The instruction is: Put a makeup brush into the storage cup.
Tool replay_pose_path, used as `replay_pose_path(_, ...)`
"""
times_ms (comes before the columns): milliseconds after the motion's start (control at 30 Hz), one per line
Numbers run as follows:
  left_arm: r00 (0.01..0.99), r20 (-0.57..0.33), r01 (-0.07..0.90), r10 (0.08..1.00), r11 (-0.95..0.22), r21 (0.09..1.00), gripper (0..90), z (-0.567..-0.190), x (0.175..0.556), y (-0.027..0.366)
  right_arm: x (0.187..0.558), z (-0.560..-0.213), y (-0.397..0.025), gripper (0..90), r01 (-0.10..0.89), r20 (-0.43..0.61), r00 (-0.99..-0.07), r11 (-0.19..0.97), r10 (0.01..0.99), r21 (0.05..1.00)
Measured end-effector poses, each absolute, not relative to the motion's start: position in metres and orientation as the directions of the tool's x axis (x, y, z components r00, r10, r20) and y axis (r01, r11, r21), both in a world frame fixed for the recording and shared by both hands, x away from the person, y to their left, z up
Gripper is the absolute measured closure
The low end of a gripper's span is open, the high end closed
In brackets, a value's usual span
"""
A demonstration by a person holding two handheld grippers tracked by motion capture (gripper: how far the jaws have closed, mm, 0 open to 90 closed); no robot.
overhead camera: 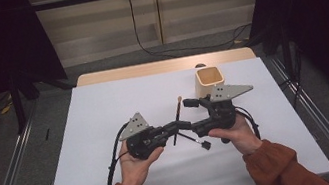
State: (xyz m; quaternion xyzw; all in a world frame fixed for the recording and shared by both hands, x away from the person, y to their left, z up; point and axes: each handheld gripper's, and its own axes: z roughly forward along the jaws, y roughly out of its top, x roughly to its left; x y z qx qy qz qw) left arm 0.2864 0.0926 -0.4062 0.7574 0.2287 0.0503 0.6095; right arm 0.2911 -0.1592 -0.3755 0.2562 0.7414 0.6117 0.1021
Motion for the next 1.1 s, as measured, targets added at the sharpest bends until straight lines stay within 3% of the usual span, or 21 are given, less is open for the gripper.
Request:
replay_pose_path(700,0.898,-0.194,0.281,0.394,-0.177,0.943,84.3,-0.4104,0.2843,0.0879,0.2964,-0.3835,-0.1548,80.2,0.3,0.235,-0.864,0.081,0.446,0.95)
replay_pose_path(1100,0.903,-0.168,0.262,0.395,-0.198,0.944,84.2,-0.4124,0.2834,0.0849,0.2958,-0.3835,-0.1554,83.8,0.324,0.258,-0.865,0.088,0.431,0.942)
